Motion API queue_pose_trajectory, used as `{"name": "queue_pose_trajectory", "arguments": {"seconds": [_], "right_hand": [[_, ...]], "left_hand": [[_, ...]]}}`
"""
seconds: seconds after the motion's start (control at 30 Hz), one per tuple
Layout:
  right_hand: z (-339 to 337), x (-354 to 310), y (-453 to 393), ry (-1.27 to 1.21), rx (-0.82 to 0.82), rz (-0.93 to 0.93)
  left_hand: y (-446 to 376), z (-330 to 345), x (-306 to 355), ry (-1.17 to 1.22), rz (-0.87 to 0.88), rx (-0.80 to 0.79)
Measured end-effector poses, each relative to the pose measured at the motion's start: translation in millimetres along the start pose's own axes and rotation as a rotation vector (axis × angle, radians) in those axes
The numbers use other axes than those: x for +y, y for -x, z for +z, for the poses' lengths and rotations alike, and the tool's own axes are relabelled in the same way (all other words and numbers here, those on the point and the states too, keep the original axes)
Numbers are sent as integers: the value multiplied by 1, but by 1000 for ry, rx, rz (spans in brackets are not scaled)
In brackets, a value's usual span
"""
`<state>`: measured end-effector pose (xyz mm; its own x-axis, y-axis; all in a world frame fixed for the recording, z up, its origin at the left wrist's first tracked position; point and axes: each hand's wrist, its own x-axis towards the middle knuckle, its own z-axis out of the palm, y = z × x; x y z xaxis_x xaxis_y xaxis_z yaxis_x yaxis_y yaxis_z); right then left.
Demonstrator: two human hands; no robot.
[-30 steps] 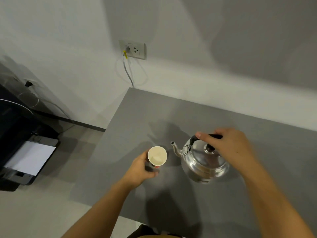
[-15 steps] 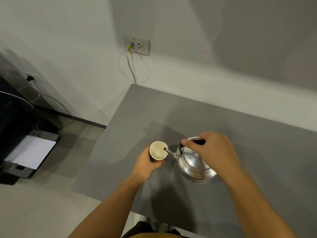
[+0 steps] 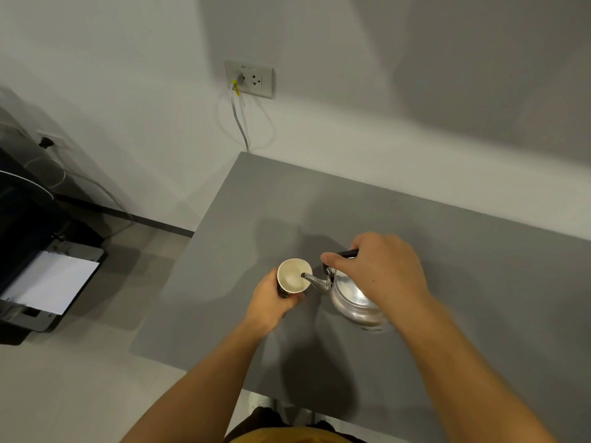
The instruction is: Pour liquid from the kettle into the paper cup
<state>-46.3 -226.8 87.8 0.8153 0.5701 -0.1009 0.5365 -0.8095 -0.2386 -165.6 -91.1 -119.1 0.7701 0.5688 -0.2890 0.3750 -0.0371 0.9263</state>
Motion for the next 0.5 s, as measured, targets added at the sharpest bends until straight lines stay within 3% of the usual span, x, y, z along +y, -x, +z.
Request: {"name": "queue_pose_trajectory", "arguments": {"seconds": [0.5], "right_hand": [[-1, -19, -6, 84, -23, -53]], "left_hand": [[1, 0, 0, -7, -3, -10]]}}
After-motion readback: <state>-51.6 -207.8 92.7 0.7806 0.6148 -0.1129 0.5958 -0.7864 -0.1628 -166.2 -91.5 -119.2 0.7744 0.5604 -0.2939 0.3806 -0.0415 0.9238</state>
